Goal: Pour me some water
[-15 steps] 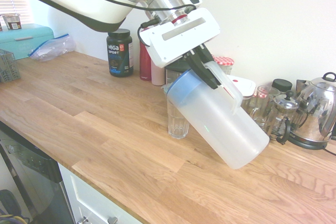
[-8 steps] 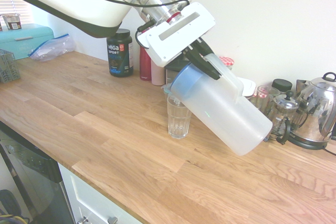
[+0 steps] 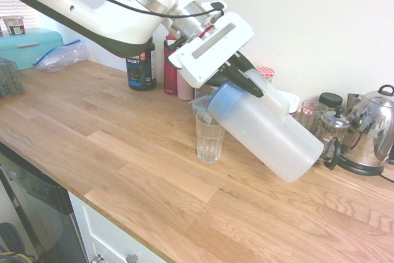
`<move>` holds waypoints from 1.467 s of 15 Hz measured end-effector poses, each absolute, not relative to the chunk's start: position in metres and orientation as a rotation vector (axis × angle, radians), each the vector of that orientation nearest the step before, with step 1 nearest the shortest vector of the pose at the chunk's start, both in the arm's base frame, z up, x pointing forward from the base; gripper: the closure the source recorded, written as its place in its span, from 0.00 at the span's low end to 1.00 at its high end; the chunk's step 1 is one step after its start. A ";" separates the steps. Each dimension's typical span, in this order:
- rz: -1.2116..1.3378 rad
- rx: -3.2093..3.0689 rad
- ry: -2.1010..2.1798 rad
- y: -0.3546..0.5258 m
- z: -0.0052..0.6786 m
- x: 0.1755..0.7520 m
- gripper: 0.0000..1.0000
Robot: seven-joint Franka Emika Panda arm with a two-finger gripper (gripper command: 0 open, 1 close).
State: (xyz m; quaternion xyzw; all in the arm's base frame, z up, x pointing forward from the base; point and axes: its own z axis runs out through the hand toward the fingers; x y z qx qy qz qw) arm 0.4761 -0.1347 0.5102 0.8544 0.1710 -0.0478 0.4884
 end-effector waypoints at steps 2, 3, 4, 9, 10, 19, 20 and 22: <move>-0.115 2.077 0.414 -0.135 0.509 0.476 1.00; -0.110 2.085 0.411 -0.135 0.510 0.476 1.00; -0.097 2.105 0.402 -0.135 0.513 0.476 1.00; 0.020 2.310 0.373 -0.155 0.586 0.447 1.00; 0.052 2.351 0.374 -0.161 0.605 0.438 1.00; 0.408 2.826 0.187 -0.108 0.757 0.370 1.00; 0.426 2.875 0.128 -0.083 0.757 0.373 1.00; 0.452 2.964 -0.005 -0.033 0.750 0.382 1.00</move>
